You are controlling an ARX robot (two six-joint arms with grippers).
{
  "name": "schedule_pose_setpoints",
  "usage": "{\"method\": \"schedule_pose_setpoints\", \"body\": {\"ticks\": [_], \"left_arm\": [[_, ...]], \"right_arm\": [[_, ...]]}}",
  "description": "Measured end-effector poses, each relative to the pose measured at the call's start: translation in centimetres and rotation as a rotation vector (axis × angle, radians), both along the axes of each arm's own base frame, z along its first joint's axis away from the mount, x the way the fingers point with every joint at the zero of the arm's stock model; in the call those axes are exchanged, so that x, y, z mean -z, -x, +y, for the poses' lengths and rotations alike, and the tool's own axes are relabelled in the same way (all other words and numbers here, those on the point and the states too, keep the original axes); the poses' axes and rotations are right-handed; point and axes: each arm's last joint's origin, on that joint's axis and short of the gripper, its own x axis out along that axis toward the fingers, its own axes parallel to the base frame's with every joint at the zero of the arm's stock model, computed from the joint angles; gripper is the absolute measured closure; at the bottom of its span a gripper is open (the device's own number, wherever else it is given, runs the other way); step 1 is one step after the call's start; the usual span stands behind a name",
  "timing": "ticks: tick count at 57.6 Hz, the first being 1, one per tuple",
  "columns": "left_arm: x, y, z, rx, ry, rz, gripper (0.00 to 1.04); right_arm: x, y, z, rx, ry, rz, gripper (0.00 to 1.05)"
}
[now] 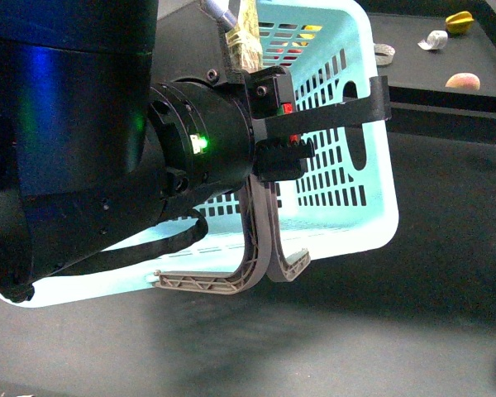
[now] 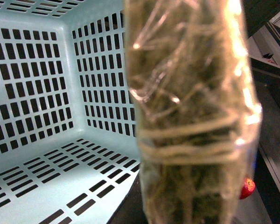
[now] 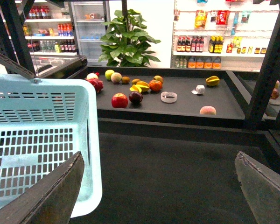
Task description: Pick mango with right arm and hold basket with left
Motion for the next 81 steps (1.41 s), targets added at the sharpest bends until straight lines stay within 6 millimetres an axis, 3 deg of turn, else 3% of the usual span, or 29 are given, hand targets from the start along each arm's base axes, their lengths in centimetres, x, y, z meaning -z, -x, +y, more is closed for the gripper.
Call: {"method": "schedule_pose_setpoints", "body": {"ticks": [63, 65, 69, 81], "left_arm": [[-0.5, -0.5, -0.1, -0.008, 0.013, -0.015, 1.00], [-0.5, -0.5, -0.1, -0.008, 0.013, -0.015, 1.00], [-0.5, -0.5, -0.1, -0.008, 0.014, -0.014, 1.00], [-0.5, -0.5, -0.1, -0.008, 0.013, -0.015, 1.00]], "right_arm": [[0.0, 0.0, 0.0, 0.001, 0.000, 0.001, 0.08], [0.1, -0.1, -0.1, 0.100, 0.017, 0.079, 0.08], [0.4, -0.9, -0.7, 0.223, 0.038, 0.185, 0.08], [1.2, -3.9, -3.4, 0.256, 0.051, 0.238, 0.08]]}}
